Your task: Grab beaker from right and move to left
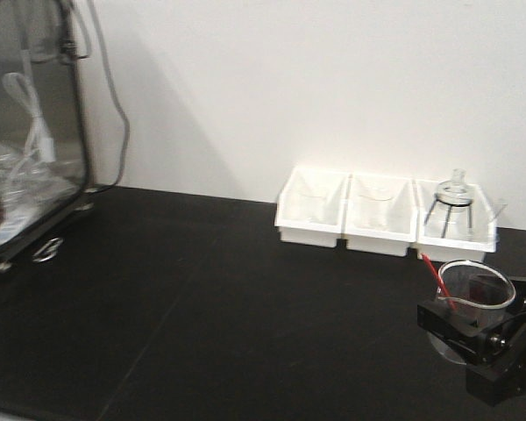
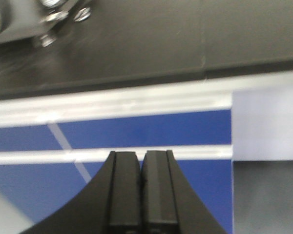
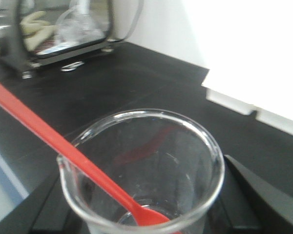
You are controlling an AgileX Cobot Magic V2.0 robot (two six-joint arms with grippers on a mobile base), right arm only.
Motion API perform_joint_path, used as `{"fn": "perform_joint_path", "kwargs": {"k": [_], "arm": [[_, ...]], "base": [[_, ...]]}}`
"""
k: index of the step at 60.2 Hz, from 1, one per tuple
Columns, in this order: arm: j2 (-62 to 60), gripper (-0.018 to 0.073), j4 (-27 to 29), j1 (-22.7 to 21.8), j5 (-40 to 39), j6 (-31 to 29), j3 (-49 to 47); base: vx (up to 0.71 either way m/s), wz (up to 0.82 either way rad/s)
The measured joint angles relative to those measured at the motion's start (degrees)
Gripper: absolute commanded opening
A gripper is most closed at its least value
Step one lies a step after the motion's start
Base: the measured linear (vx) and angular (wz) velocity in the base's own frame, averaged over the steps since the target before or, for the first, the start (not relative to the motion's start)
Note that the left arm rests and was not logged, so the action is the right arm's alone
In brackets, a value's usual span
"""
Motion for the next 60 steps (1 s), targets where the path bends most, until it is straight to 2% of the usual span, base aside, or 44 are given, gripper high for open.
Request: {"fn": "perform_joint_path", "kwargs": {"k": [38,60], "arm": [[0.0,-0.0003,0.0,0.0,0.0,0.1,0.0],[0.0,-0.0003,0.0,0.0,0.0,0.1,0.0]], "base": [[0.26,-0.47],[0.05,-0.13]]}}
